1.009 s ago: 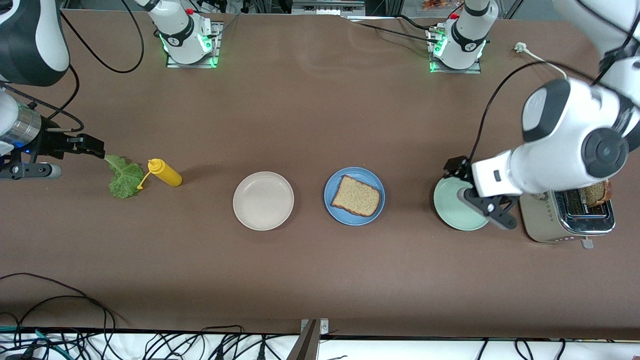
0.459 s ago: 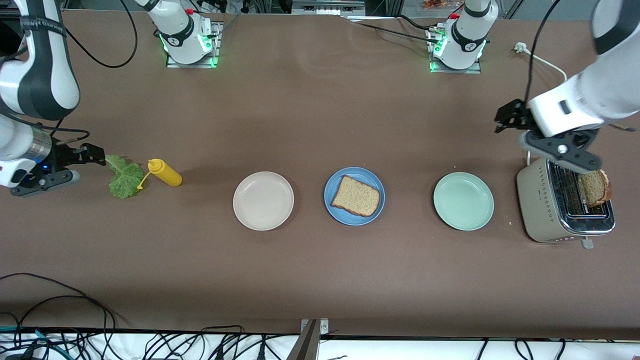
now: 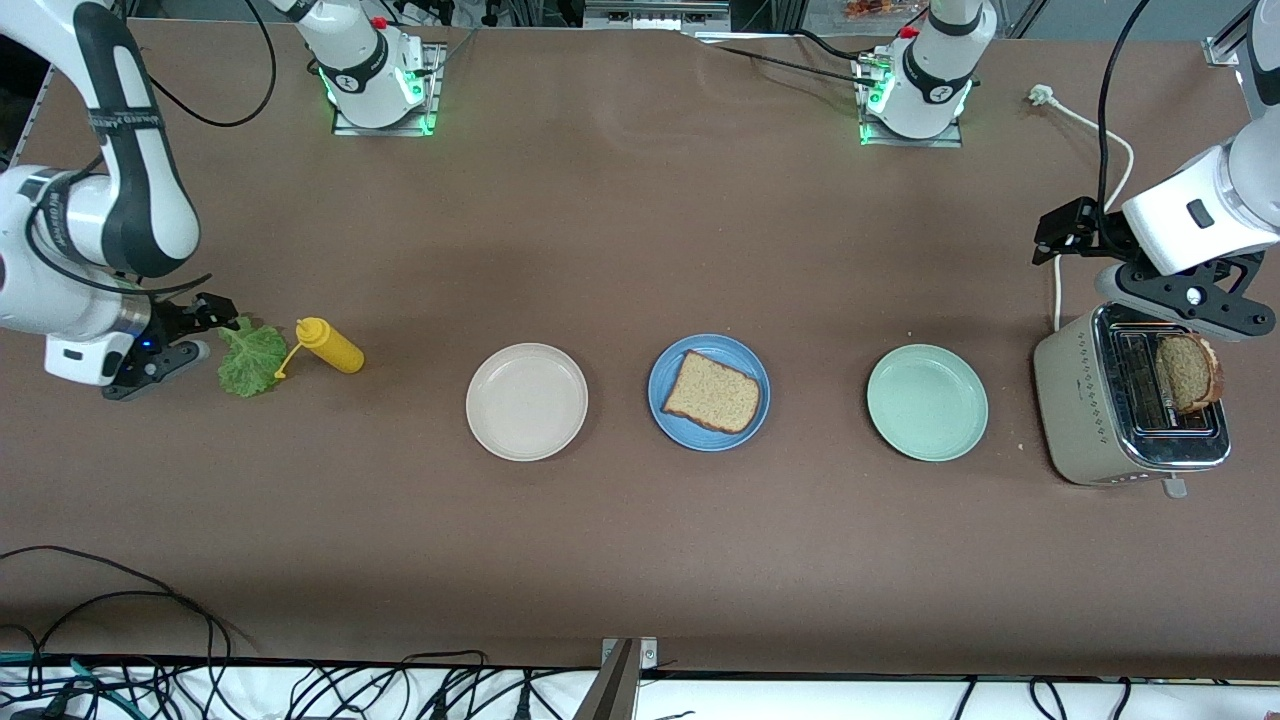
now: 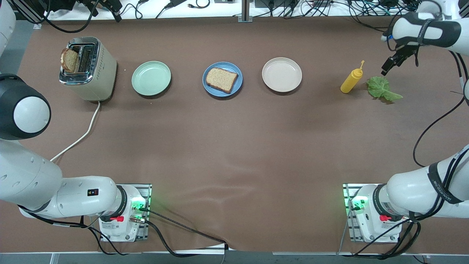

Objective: Make sandwich in blue plate with both arms
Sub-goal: 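Raise the left gripper away while the right gripper grasps the lettuce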

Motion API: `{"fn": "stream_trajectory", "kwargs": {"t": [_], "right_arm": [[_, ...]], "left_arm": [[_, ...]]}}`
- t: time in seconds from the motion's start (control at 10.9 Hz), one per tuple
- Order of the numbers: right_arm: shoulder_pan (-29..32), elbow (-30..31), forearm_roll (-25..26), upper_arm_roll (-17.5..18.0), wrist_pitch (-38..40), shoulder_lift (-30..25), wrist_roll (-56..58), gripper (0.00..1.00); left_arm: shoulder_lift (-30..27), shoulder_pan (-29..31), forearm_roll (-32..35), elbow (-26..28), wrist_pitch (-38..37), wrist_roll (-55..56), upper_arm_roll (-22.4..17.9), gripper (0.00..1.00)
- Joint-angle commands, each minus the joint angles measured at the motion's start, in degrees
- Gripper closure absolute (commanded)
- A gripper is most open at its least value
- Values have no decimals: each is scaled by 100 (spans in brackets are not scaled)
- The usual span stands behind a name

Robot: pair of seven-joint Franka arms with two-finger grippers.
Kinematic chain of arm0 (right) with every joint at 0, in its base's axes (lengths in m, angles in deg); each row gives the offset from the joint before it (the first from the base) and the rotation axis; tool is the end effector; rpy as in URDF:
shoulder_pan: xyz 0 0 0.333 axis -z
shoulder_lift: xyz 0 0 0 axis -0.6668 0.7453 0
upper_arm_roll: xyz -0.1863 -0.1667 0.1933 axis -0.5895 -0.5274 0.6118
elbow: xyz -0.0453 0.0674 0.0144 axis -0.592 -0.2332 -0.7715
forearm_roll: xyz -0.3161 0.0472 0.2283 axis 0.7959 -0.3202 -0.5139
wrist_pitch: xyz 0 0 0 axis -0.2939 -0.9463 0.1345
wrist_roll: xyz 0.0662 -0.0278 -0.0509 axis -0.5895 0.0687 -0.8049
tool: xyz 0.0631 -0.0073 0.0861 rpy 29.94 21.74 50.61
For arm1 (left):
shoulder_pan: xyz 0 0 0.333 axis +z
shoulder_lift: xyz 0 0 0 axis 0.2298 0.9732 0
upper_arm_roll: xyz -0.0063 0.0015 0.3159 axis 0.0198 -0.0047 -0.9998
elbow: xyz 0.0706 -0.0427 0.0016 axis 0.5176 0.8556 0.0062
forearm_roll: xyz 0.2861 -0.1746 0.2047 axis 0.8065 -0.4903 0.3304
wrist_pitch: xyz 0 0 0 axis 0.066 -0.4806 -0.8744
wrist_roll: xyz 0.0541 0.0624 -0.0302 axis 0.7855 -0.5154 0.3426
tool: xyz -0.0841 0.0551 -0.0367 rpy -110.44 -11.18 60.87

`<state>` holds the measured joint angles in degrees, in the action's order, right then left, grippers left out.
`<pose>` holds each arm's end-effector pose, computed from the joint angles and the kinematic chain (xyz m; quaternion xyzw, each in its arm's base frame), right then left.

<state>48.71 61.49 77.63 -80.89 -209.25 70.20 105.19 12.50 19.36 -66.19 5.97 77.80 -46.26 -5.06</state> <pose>0.5805 -0.1101 0.2984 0.9557 0.2835 -0.0789 0.0080 0.5915 -0.0531 0.5976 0.9825 -0.1687 -0.0782 0.0147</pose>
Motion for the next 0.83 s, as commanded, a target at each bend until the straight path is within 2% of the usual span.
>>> {"fn": "stream_trajectory", "kwargs": {"t": [0.0,0.09,0.18,0.37,0.46,0.55,0.64,0.73], "right_arm": [[233,369,-68,22,-664,228,708,0],[356,377,-68,31,-839,394,945,0],[374,377,-111,31,-936,518,1069,0],[374,377,-138,31,-946,720,1079,0],[374,377,-138,31,-946,834,1079,0],[374,377,-138,31,-946,940,1157,1],[400,369,-138,31,-946,976,1184,26],[409,369,-129,31,-946,1020,1193,60]], "left_arm": [[-419,-524,122,463,271,-63,-532,0],[-726,-755,88,840,647,15,-788,0],[-860,-775,52,1087,886,25,-878,0],[-1149,-994,-9,1413,1055,-71,-1273,0],[-1308,-942,-375,1667,1064,-72,-1300,0],[-1344,-924,-413,1704,1064,-63,-1300,0],[-1309,-933,-327,1670,1151,-63,-1300,0],[-1283,-916,-239,1670,1387,-37,-1309,0]]}}
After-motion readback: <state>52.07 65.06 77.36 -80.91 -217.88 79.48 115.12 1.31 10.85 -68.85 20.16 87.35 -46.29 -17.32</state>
